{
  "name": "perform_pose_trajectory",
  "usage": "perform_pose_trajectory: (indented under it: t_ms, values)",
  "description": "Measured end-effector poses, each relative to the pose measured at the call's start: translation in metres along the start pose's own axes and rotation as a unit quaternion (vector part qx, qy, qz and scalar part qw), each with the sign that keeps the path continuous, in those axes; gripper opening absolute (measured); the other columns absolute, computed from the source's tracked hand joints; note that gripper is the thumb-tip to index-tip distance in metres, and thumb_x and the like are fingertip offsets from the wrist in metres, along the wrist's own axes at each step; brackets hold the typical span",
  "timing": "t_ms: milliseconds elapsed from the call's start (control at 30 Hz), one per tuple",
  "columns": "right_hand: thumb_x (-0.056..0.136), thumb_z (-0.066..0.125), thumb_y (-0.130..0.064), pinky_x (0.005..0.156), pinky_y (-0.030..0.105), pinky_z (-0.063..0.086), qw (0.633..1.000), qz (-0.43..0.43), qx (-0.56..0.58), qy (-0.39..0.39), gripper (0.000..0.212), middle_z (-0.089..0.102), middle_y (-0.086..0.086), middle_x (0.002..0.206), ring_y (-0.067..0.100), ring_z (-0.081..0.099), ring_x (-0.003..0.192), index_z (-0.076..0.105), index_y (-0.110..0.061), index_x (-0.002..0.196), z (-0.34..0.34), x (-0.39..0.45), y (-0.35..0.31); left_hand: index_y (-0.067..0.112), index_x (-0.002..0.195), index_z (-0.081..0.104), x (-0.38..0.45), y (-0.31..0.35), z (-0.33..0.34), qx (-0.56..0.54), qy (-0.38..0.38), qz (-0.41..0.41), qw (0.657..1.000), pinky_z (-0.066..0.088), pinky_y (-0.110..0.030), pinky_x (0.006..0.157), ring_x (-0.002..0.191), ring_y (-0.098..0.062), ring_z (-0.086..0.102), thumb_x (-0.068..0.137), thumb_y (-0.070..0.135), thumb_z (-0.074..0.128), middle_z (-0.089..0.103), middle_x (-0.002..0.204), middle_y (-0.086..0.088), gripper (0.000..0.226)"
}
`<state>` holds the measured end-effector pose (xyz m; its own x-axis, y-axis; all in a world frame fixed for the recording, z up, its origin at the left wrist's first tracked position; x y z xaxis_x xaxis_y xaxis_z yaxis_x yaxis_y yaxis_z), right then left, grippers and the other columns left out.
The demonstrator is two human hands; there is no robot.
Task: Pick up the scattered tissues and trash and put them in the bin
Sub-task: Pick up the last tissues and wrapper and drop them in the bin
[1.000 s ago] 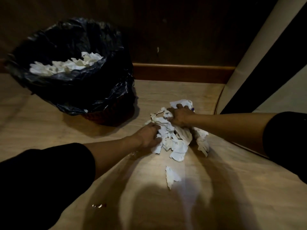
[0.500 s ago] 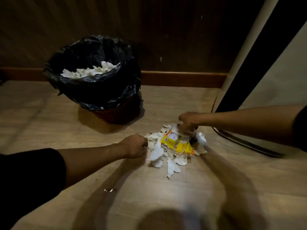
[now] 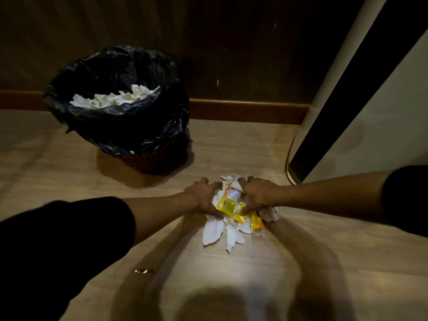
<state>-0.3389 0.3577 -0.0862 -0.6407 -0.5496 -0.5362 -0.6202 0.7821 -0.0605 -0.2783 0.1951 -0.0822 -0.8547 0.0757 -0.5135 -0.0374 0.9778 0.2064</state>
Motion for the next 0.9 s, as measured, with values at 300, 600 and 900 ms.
perform_pose_trajectory:
  t_ms: [300,600,900]
  values:
    - [0.067,0.085,-0.022,0.073,0.029,0.049,1.000,-0.001,0.027,-0.001,0.048,0.064,0.018,0.116,0.034,0.064,0.103,0.064,-0.006,0.107,-0.022,0.022,0.004,0.010,0.134,0.044,0.006,0.015,0.018,0.073,0.041,0.020,0.996,0.051,-0.039,0.092,0.116,-0.035,0.050,0.069,0.040,0.080,0.047,0.128,-0.016,0.080]
    - [0.075,0.080,-0.015,0.065,0.031,0.050,0.991,0.060,0.103,0.060,0.020,0.074,0.015,0.101,0.025,0.064,0.078,0.067,-0.016,0.090,-0.073,-0.002,0.052,0.007,0.107,0.065,-0.011,-0.003,-0.019,0.079,0.075,0.034,0.993,0.048,-0.034,0.086,0.109,-0.035,0.063,0.085,0.021,0.063,0.069,0.116,-0.015,0.026]
    - [0.084,0.077,-0.012,0.056,0.030,0.056,0.961,0.120,0.231,0.098,0.027,0.070,0.011,0.090,0.022,0.069,0.072,0.068,-0.005,0.108,-0.126,-0.037,0.052,0.005,0.108,0.068,-0.070,-0.021,-0.088,-0.003,0.162,-0.001,0.987,0.054,-0.038,0.085,0.107,-0.034,0.064,0.083,0.028,0.071,0.069,0.112,-0.016,0.034]
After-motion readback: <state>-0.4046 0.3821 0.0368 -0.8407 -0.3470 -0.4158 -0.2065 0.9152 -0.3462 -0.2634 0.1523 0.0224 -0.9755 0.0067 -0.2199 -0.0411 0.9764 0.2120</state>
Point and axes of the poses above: each hand's wrist, its own x-axis towards the middle knuckle, its own z-axis out of the palm, y = z × x, the point moved 6 cm from there along x, towards the middle knuckle
